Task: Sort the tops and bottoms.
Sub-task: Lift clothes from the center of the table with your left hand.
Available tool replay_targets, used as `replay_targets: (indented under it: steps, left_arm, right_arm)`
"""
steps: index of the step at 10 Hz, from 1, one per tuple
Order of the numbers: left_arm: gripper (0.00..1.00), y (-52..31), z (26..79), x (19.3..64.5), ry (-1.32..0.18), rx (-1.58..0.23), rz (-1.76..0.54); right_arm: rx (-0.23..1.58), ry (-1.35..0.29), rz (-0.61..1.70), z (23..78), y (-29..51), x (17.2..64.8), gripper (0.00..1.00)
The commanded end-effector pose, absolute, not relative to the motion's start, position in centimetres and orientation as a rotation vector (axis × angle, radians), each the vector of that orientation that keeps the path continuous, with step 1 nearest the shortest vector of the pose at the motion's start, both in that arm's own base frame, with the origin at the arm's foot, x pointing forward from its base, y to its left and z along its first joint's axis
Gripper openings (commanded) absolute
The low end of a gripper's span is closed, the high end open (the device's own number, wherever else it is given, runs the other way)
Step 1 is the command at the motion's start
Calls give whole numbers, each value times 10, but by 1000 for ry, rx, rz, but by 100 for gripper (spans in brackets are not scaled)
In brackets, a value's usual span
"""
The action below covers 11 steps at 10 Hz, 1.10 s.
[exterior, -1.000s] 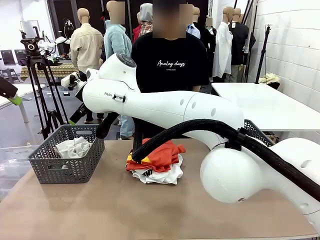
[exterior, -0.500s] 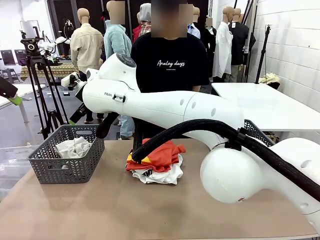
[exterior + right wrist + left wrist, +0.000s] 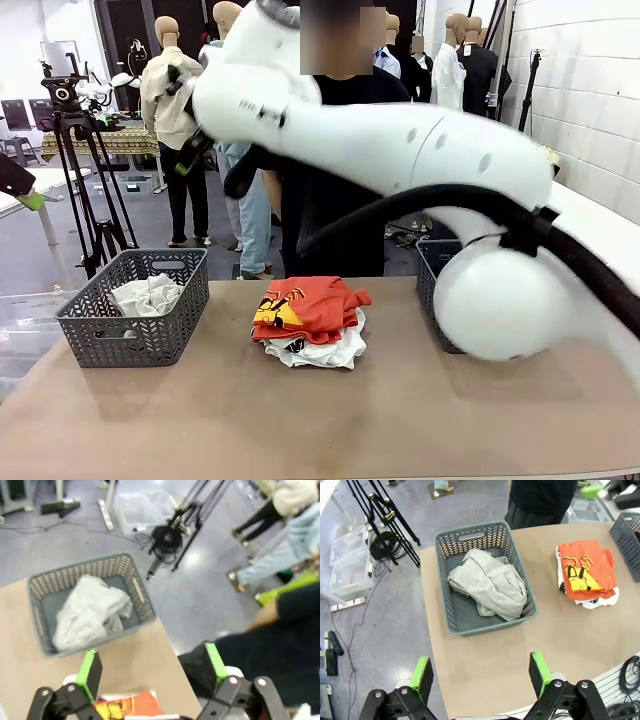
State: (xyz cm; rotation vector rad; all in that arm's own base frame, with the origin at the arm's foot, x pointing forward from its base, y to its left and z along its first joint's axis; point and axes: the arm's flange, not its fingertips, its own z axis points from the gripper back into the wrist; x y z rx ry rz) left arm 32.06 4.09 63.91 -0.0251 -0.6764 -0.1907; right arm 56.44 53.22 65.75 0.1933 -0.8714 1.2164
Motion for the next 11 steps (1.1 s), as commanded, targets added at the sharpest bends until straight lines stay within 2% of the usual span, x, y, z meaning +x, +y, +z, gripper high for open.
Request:
replay_targets:
  steps: [1,4,6,7,10,11]
  left_arm:
    - [100,41,639,321,-675,-25,-192]
    - [100,41,639,321,-675,-25,-192]
    - [100,41,639,321,-675,-25,-192]
    - [100,41,639,321,-675,-25,-192]
    - [100,41,639,321,-675,-25,-192]
    - [100,41,639,321,-675,-25,-192]
  right_arm:
    - [159,-810,1091,597,377,434,100]
    - [159,-776,868,586,288,368,100]
    - [117,-780,817,584,266,334,100]
    - [178,-763,900,741,442,563,100]
    - [167,-761,867,752,435,558,100]
    - [197,-709,884,721,408,557,100]
